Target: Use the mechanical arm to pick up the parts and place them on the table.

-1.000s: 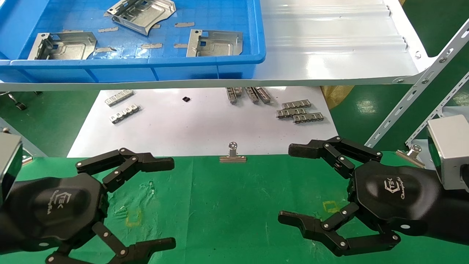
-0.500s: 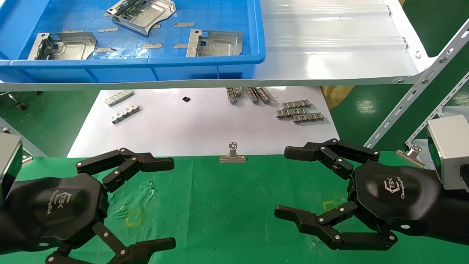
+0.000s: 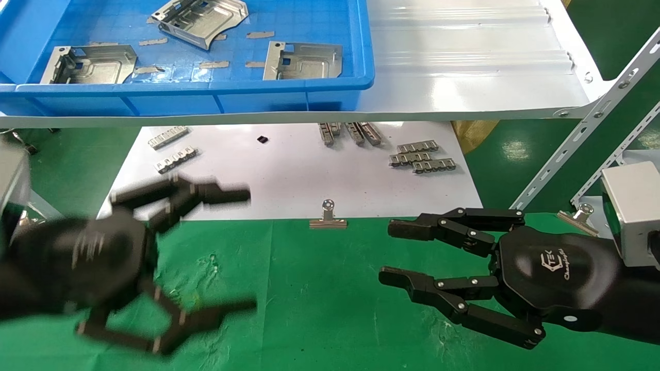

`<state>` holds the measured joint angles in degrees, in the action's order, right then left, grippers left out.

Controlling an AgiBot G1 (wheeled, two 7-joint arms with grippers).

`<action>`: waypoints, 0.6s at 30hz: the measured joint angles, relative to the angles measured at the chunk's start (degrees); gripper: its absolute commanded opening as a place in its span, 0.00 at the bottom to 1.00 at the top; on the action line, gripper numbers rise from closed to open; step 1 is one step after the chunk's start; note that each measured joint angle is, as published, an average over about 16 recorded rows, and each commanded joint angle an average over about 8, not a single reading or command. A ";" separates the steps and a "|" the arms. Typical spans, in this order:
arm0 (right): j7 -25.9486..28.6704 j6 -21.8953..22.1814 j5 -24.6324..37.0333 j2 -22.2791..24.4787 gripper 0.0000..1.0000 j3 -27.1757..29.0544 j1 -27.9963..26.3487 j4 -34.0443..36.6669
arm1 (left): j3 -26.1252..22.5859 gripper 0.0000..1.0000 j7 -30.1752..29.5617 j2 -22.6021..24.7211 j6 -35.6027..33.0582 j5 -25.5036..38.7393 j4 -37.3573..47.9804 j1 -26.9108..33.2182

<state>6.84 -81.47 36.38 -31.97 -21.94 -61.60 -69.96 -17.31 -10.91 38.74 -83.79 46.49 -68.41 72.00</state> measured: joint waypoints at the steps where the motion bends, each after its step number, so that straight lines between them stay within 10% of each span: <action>1: 0.00 0.00 0.00 0.00 0.00 0.00 0.00 0.00 | -0.34 1.00 0.05 0.81 0.37 0.98 1.58 1.93; 15: 0.00 0.00 0.00 0.00 0.00 0.00 0.00 0.00 | -7.61 1.00 4.18 17.67 17.58 20.51 39.78 32.62; 18: 0.00 0.00 0.00 0.00 0.00 0.00 0.00 0.00 | -9.12 0.64 5.38 20.91 23.17 24.19 47.26 37.03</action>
<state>6.84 -81.47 36.38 -31.97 -21.94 -61.60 -69.96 -26.42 -5.53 59.65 -60.62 70.68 -21.15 109.03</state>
